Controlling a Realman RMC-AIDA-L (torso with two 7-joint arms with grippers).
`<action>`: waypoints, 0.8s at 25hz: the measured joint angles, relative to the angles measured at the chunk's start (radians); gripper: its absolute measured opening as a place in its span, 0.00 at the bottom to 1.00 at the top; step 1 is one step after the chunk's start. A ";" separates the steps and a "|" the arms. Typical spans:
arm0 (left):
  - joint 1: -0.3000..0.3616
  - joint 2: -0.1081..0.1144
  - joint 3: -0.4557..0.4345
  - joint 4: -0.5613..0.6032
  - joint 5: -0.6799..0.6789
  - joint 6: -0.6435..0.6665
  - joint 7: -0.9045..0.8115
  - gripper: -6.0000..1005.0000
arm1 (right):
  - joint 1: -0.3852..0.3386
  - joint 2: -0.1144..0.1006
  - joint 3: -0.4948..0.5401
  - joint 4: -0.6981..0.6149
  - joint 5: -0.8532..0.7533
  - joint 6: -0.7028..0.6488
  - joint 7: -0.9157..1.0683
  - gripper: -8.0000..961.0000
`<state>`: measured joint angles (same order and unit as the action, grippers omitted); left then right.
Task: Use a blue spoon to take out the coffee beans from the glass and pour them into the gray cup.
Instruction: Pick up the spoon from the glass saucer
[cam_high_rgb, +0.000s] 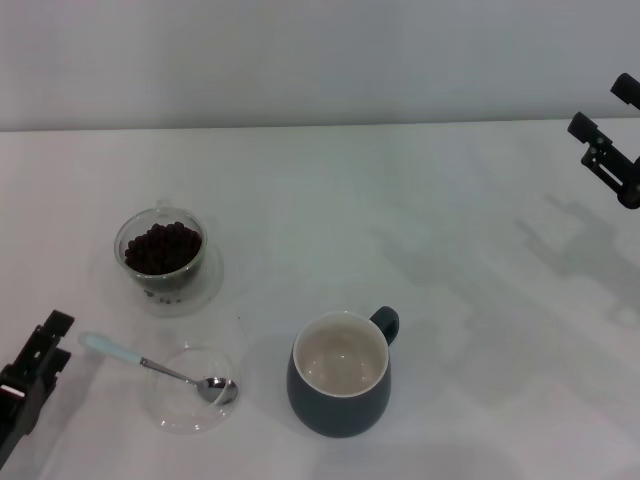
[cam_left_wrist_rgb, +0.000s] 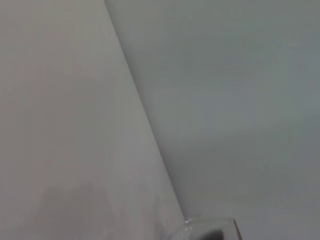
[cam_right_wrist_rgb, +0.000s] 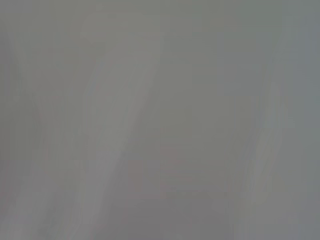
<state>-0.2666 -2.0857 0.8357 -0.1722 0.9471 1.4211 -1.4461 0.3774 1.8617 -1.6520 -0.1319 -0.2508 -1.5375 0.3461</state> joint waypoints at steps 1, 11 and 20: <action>-0.003 0.000 0.000 0.003 0.006 0.000 0.001 0.80 | 0.000 0.001 0.000 0.000 0.000 0.001 0.000 0.64; -0.054 0.000 0.002 0.008 0.079 -0.022 0.008 0.80 | -0.001 0.008 0.000 0.000 0.001 0.008 -0.020 0.64; -0.059 -0.001 0.002 0.008 0.095 -0.038 0.007 0.80 | -0.011 0.016 0.000 -0.010 0.002 0.002 -0.025 0.64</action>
<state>-0.3254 -2.0867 0.8374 -0.1641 1.0416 1.3831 -1.4394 0.3659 1.8776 -1.6520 -0.1424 -0.2483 -1.5350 0.3211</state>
